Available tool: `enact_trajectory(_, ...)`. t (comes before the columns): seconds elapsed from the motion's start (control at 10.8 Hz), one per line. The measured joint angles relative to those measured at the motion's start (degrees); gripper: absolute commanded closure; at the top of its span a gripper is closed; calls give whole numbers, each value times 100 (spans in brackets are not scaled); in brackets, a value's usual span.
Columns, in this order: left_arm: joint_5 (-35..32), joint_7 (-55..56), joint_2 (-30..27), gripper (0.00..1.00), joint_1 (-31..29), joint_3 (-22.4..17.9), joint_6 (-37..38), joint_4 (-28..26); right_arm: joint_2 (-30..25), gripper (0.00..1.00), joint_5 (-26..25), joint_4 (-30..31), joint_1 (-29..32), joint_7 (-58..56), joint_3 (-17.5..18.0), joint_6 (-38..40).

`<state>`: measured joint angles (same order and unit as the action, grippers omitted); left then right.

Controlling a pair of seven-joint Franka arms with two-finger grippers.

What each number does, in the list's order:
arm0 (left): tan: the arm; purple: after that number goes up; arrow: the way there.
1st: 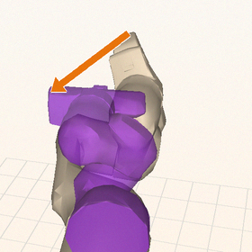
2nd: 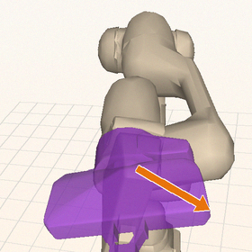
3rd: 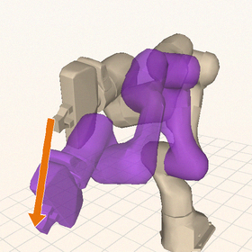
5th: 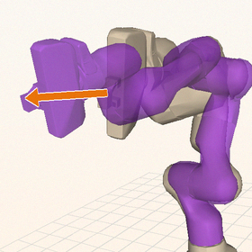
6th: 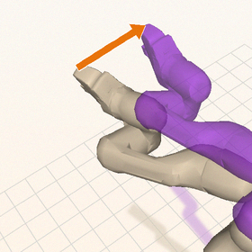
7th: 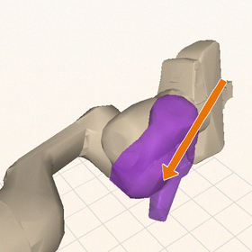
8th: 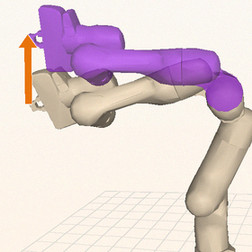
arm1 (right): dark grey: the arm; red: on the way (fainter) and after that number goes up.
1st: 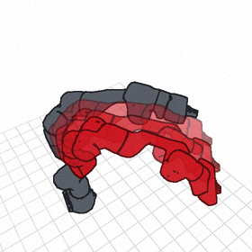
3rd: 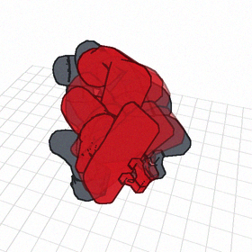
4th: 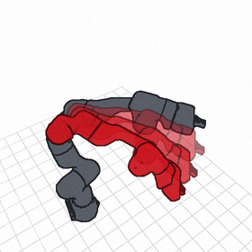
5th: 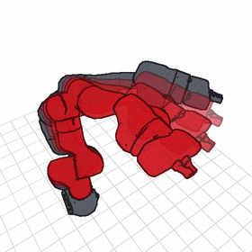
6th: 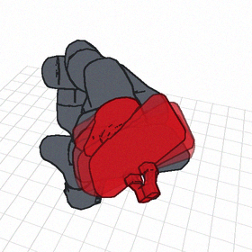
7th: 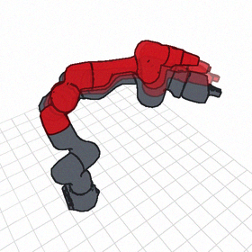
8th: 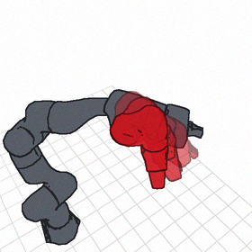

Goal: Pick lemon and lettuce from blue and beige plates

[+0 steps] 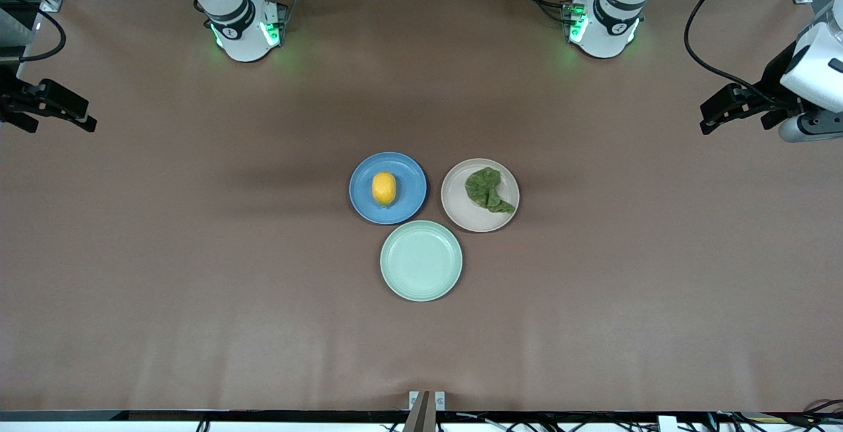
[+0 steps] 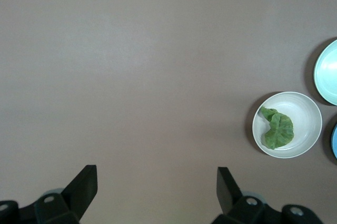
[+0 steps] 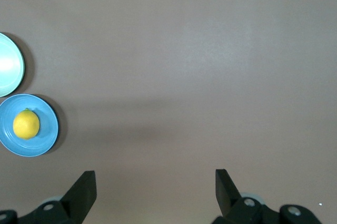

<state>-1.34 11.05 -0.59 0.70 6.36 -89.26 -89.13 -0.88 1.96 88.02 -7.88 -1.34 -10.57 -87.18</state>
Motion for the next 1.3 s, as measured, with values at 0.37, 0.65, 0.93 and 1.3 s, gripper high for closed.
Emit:
enact_trajectory(0.37,0,0,0,0,0,-3,0,0,0,0,0,0,0,0,0,1)
enact_trajectory(0.65,4,0,85,0,15,27,42,-26,0,0,0,0,0,0,0,1)
enact_trajectory(0.93,204,107,433,0,161,145,45,-81,4,0,0,-2,0,0,-2,3)
enact_trajectory(1.3,371,843,1173,0,644,175,-218,-113,11,0,0,-6,0,3,-15,8)
